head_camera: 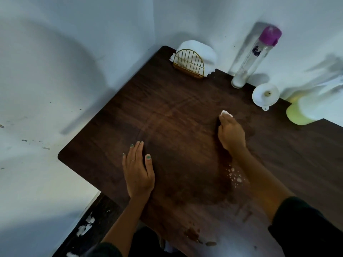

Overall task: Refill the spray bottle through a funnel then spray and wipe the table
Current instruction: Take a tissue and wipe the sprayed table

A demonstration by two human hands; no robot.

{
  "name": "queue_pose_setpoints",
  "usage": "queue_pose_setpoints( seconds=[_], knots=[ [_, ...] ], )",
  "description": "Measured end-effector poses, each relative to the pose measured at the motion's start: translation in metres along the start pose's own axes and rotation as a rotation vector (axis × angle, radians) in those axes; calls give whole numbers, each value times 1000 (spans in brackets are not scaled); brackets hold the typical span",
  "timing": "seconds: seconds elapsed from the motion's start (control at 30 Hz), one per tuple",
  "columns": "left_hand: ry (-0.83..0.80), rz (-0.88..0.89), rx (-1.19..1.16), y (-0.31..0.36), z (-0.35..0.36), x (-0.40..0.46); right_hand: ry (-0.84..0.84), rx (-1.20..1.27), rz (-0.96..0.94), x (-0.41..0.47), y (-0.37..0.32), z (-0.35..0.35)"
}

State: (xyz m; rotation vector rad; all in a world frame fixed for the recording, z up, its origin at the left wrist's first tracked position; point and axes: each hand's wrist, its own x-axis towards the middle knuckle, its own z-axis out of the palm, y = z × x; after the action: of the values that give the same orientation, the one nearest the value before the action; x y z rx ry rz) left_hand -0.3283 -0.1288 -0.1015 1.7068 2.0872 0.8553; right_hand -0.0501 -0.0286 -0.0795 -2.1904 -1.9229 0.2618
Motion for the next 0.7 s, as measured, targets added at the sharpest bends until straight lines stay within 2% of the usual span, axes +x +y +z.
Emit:
queue_pose_setpoints(
  seconds=[0.07,0.1,0.2,0.3,0.37,0.43,0.6,0.7],
  knots=[
    [-14,8,15,0,0,0,-40,28,-13,-18,-19,3],
    [-19,12,18,0,0,0,-68,50,-77,-35,-34,6],
    [-21,23,17,0,0,0,-229,55,-433,-111,-81,17],
    [-18,38,16,0,-1,-1,-257,-70,-833,-180,-103,29],
    [-18,50,17,0,-1,-2,-273,-131,-951,-184,-96,33],
    [-26,57,12,0,-1,-3,-198,-124,-874,-157,-79,30],
    [-49,79,29,1,-2,-4,38,-97,-203,-67,13,-3],
    [-71,91,56,0,-2,-4,124,-83,148,-53,49,-22]
  ],
)
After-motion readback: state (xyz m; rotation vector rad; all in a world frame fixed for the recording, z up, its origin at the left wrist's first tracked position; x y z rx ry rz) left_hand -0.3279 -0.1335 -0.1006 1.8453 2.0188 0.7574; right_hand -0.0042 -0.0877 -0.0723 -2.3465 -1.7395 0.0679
